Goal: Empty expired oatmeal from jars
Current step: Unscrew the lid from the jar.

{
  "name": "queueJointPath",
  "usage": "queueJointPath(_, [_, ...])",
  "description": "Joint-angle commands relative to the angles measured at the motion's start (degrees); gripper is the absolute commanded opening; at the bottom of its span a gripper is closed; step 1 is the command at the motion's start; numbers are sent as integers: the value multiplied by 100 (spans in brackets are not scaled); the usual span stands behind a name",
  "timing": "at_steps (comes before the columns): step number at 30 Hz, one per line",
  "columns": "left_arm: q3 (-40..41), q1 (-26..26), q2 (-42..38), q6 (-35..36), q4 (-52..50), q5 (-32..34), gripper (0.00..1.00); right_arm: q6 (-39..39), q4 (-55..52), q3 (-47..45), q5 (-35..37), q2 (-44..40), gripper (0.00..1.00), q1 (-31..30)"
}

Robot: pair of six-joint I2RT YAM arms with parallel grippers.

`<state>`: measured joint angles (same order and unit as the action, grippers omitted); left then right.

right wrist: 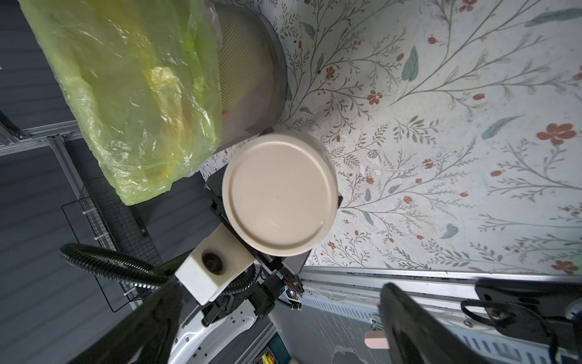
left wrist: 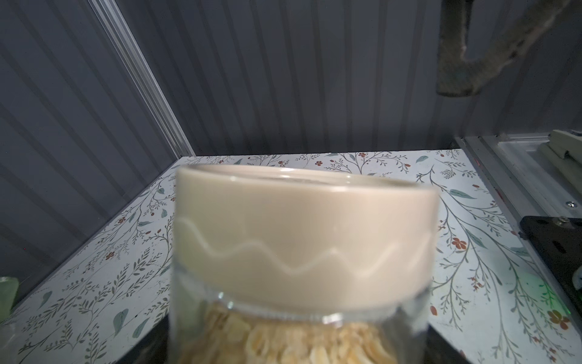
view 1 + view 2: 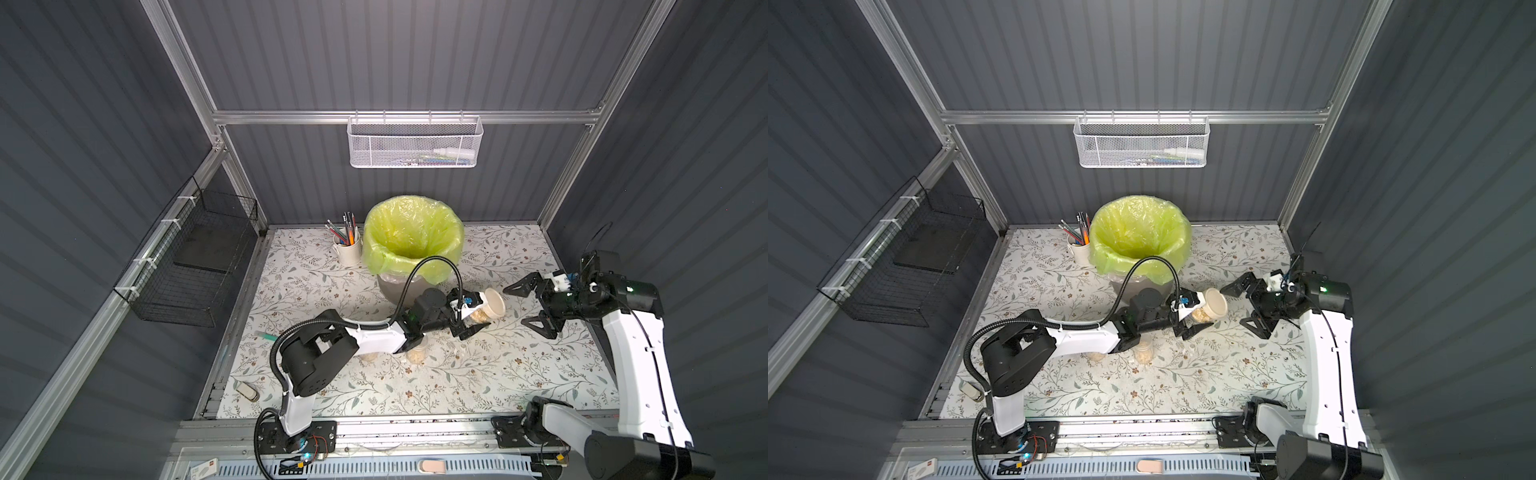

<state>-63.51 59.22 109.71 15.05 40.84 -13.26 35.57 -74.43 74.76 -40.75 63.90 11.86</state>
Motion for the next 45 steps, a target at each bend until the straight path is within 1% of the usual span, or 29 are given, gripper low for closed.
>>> queueJointPath(1, [-131,37,-207,146,504,-64,19,79,-35,144,10,216,98,-3])
queueJointPath(4, [-162,46,-220,173,453,-111,19,39,-101,273,236,420,98,-152])
queueJointPath(10, [-211,46,-211,228,420,-221,19,-59,56,153,334,749,98,-310])
queueJointPath(15, [-222,54,-197,225,386,-217,19,-124,-27,432,483,976,98,-561])
queueJointPath(21, [-338,63,-163,256,242,-266,19,-278,-110,493,736,1250,99,-765])
queueJointPath(30, [-408,63,-84,262,179,-297,20,-384,-159,740,952,1438,99,-1096])
queueJointPath(34, [-379,63,-98,262,163,-276,20,-400,-159,682,979,1441,98,-1183])
queueJointPath(40, [-351,63,-97,244,161,-282,20,-502,-207,632,1045,1441,95,-1340])
queueJointPath(45, [-337,63,-112,219,195,-333,19,-595,-284,663,1224,1467,94,-1616])
